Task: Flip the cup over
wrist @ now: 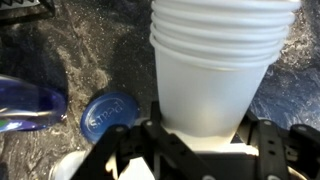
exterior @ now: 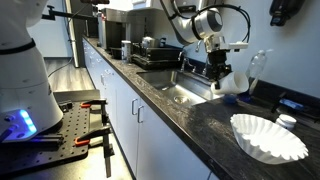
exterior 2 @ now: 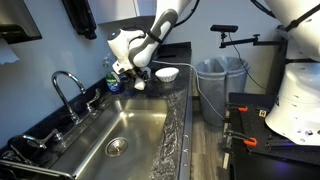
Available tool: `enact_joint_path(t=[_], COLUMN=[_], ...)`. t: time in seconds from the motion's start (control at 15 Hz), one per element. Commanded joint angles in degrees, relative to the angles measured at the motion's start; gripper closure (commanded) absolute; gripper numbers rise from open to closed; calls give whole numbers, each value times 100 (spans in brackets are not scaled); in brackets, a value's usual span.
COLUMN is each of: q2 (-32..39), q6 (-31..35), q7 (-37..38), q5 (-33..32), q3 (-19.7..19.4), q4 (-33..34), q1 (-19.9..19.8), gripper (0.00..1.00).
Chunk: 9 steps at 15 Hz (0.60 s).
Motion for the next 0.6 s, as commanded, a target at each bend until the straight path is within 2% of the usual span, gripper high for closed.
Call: enact_joint_path(t=[0.0,0.07,0.33,0.4,0.53], q2=[-333,-74,-101,-101,-188], q6=[462,252,315,317,414], q7=[-241,-160,-165,-168,-305], q5=[-115,55,9,9,278], q3=[-86,-111,-104,-104,30], q4=[-434,-119,-168,-168,-267], q1=[96,98,139,139,19], gripper=[54,29,29,54,54])
